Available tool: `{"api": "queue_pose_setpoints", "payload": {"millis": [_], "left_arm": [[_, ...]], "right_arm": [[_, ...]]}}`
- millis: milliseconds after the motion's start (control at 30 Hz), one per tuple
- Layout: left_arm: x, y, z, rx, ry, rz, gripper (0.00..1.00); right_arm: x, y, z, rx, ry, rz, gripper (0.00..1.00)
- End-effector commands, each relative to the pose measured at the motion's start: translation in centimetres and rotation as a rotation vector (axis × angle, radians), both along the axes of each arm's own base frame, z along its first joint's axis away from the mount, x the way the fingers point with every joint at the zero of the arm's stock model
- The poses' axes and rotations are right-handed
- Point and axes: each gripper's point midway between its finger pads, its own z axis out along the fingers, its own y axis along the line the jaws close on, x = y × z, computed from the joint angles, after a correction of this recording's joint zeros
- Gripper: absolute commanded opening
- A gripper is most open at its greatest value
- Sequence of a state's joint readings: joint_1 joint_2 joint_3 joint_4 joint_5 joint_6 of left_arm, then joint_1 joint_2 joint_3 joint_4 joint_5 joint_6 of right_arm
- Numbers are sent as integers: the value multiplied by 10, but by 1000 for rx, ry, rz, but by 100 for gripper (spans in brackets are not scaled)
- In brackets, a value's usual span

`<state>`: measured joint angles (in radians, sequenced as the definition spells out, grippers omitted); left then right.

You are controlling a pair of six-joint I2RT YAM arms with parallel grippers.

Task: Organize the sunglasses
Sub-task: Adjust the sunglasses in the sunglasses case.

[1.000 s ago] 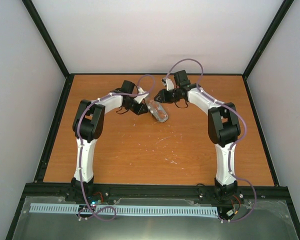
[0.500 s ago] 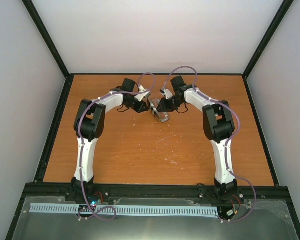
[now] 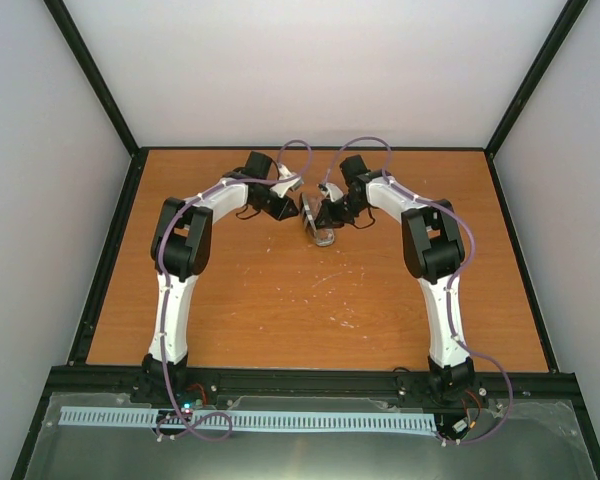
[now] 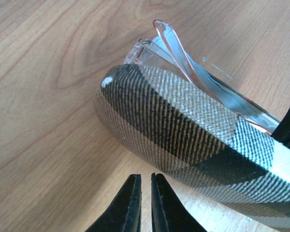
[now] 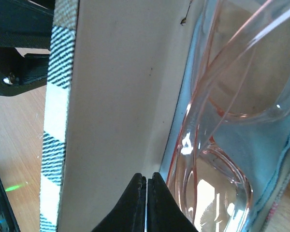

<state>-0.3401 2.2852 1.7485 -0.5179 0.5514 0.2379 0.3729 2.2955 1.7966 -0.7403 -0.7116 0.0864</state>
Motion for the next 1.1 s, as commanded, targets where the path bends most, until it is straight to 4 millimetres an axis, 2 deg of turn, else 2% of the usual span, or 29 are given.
{"api": "queue_pose_setpoints", "payload": {"millis": [0, 167, 333, 533, 700, 800, 900, 1067], "left_arm": [[7, -1, 5, -13, -6, -4, 10], [8, -1, 5, -11, -10, -6, 10], [8, -1, 5, -8, -9, -6, 10], [8, -1, 4, -8, -3, -4, 10], [10, -2, 3, -5, -2, -6, 10], [13, -2, 2, -4, 1, -5, 10], [18, -4, 3, -3, 2, -3, 10], [26, -6, 7, -8, -8, -1, 10]], "right_arm": [[0, 3, 4, 11, -4, 15, 3], [1, 3, 12, 22, -22, 16, 3], [9, 3, 28, 48, -68, 4, 20], [24, -6, 46, 62, -134, -24, 22], [31, -18, 49, 53, -156, -41, 23], [32, -22, 42, 30, -150, -37, 22], [30, -21, 31, 24, -115, -21, 23], [30, -17, 30, 51, -95, -24, 24]]}}
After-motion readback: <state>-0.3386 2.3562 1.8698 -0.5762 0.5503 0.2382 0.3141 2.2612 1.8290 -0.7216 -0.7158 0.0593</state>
